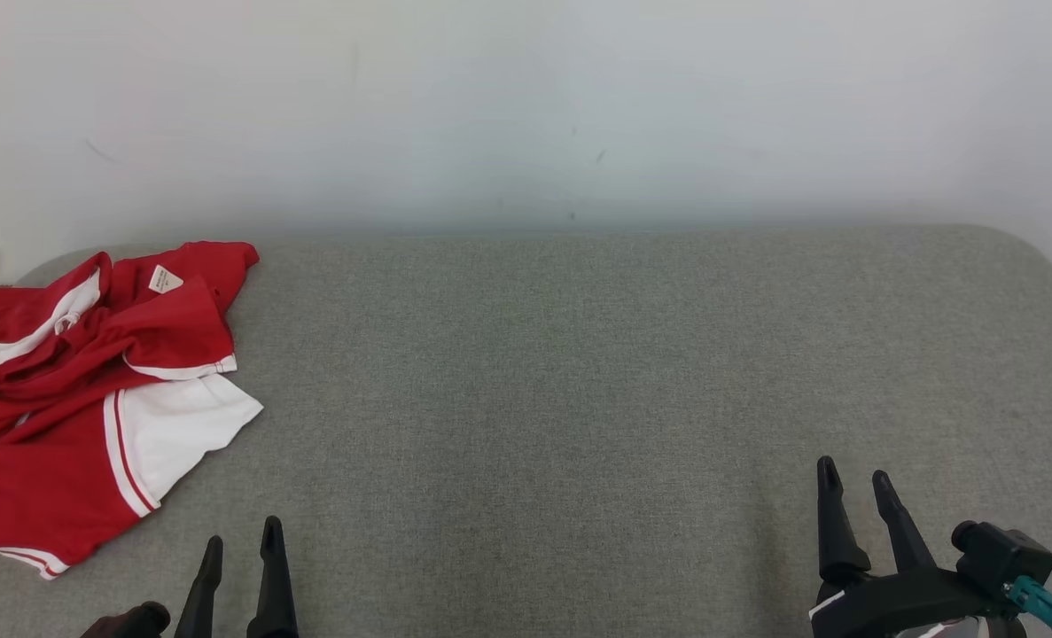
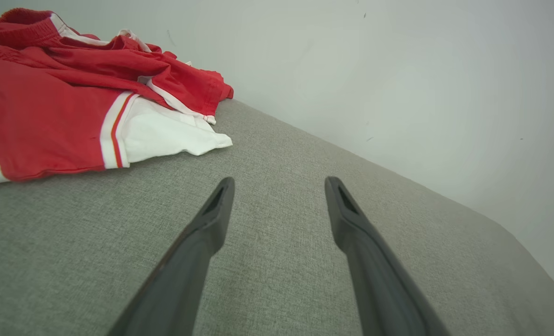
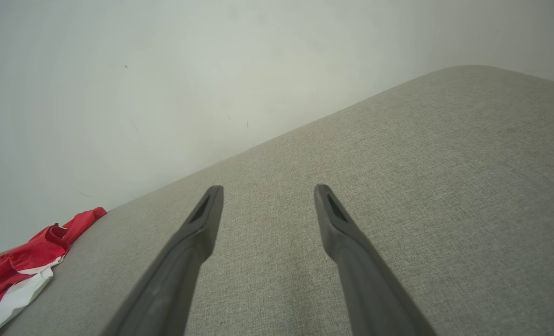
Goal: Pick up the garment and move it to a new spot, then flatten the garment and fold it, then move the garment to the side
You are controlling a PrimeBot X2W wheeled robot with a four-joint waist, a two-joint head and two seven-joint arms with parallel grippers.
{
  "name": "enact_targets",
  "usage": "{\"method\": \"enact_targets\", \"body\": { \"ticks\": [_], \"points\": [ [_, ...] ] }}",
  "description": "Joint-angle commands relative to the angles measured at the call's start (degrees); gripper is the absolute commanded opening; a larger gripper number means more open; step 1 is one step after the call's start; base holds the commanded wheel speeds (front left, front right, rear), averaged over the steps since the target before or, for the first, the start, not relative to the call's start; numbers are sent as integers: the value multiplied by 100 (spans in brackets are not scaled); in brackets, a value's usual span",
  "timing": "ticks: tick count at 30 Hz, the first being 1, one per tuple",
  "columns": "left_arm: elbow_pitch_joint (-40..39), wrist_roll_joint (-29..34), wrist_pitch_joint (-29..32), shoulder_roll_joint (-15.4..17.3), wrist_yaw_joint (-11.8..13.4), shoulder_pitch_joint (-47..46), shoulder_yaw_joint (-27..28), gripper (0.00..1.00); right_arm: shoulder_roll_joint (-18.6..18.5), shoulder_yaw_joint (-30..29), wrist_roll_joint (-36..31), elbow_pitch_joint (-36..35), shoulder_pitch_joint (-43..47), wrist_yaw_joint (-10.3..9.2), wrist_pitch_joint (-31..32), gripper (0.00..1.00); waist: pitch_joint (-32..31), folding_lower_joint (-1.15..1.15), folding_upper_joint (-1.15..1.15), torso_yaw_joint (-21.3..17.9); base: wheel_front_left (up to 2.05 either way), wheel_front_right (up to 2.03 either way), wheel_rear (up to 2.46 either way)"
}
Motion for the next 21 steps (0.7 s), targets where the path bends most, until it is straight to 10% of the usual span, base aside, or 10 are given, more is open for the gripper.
{"method": "enact_targets", "body": {
  "ticks": [1,21],
  "points": [
    [-78,233,-53,70,45,24,-34,100,-39,35,-229,-65,37,1,-62,100,-7,0,0,2,0,0,0],
    [48,1310,-292,218,264,108,-279,100,22,-15,-1478,132,152,2,-369,100,-71,0,0,-13,0,0,0]
  ]
}}
